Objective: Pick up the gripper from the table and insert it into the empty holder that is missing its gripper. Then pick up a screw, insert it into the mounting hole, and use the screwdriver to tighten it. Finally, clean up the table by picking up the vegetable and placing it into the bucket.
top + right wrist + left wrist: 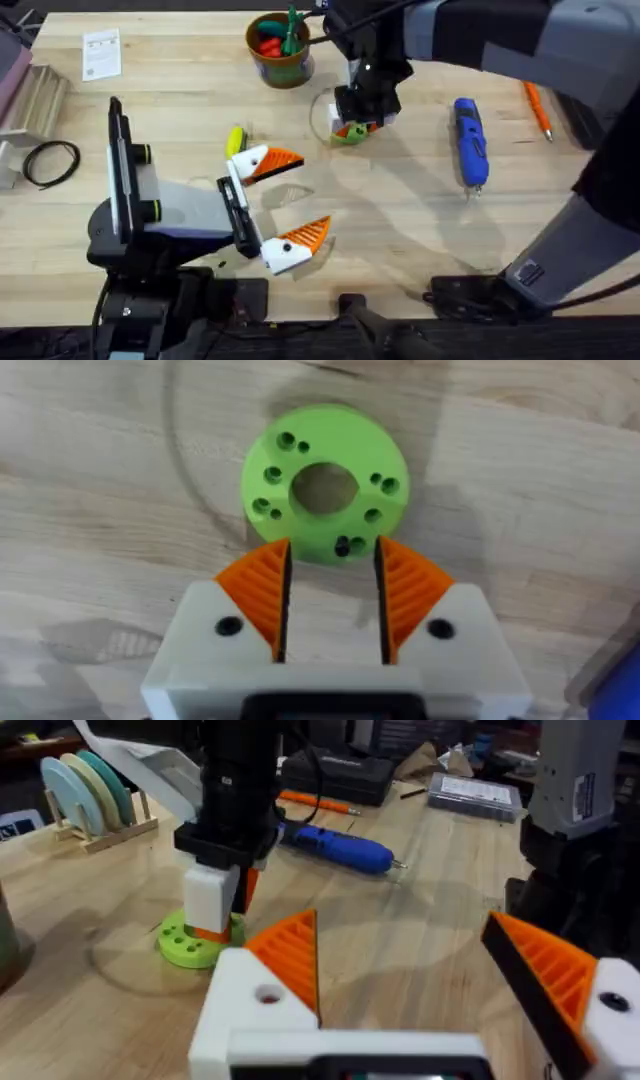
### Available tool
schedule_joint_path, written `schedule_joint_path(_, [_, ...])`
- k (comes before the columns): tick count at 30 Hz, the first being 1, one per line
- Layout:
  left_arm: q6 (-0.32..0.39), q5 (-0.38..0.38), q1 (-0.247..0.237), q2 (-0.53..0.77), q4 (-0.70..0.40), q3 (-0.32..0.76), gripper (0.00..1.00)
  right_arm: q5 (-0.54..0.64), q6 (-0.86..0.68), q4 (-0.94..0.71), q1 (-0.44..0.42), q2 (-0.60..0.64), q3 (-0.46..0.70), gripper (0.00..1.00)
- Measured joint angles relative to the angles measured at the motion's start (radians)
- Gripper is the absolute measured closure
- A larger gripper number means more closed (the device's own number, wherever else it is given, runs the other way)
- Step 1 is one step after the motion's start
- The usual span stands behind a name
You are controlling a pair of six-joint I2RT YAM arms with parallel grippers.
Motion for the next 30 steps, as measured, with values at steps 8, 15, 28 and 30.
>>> schedule_joint_path(8, [0.000, 0.000, 0.000, 0.000, 0.000, 0.000, 0.015, 0.002, -0.004, 0.007, 0.000, 0.002, -0.004, 0.582])
schedule_joint_path(15, [0.000, 0.000, 0.000, 0.000, 0.000, 0.000, 0.015, 0.031, -0.012, 0.006, 0.000, 0.002, -0.004, 0.641])
schedule_joint_path(28, [0.000, 0.000, 0.000, 0.000, 0.000, 0.000, 0.015, 0.038, -0.013, 0.009, 0.000, 0.002, -0.023, 0.937])
schedule_joint_path(30, [0.000, 0.000, 0.000, 0.000, 0.000, 0.000, 0.015, 0.039, -0.012, 0.011, 0.000, 0.002, -0.024, 0.992])
